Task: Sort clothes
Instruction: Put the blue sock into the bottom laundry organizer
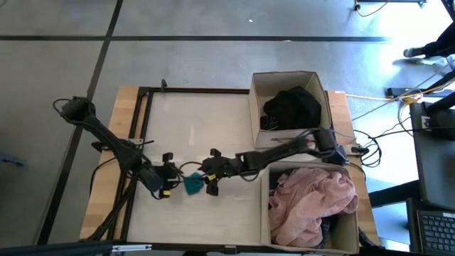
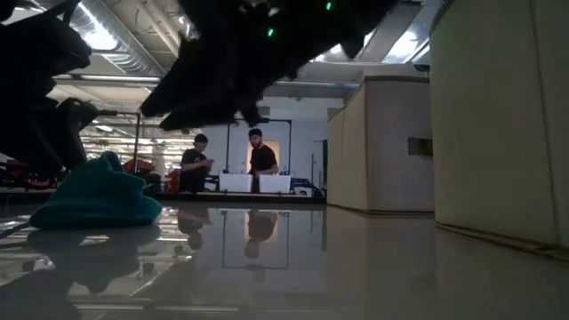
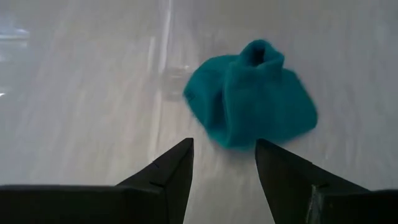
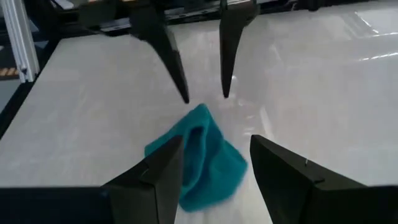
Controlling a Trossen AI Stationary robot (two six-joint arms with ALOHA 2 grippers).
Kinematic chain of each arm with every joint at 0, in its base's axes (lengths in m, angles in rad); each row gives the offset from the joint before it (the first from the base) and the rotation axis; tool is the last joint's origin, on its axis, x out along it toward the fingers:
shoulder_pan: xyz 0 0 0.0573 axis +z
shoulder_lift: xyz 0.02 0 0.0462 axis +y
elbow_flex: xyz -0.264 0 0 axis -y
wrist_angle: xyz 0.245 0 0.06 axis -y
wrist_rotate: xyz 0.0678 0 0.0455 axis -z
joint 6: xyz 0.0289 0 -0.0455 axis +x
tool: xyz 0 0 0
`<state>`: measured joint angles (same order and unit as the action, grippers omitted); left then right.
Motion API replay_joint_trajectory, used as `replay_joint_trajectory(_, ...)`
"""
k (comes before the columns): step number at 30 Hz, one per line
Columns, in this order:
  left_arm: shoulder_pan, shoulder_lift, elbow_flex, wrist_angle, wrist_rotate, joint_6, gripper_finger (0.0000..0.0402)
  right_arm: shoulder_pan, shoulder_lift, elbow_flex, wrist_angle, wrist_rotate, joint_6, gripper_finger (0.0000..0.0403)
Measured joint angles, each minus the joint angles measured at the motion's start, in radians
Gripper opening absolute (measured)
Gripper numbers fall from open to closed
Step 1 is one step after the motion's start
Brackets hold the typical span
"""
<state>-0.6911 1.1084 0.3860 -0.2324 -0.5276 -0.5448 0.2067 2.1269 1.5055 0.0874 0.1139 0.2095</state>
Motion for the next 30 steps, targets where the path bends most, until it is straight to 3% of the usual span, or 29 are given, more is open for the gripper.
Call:
replay_joint_trajectory(11, 0.053, 0.003, -0.099, 0.295, 0.001, 0.113, 0.0164, 0.000, 0.154, 0.000, 0.206, -0.009, 0.047, 0.0186)
replay_joint_trajectory(19, 0.086, 0.003, -0.101, 0.297, 0.001, 0.127, 0.0164, 0.001, 0.228, 0.001, 0.331, -0.010, 0.053, 0.0186)
replay_joint_trajectory(26, 0.090, 0.003, -0.101, 0.296, 0.001, 0.127, 0.0164, -0.001, 0.229, 0.001, 0.322, -0.020, 0.045, 0.0184)
replay_joint_trajectory(30, 0.090, 0.003, -0.101, 0.296, 0.000, 0.127, 0.0164, -0.010, 0.229, 0.001, 0.248, -0.015, 0.038, 0.0153)
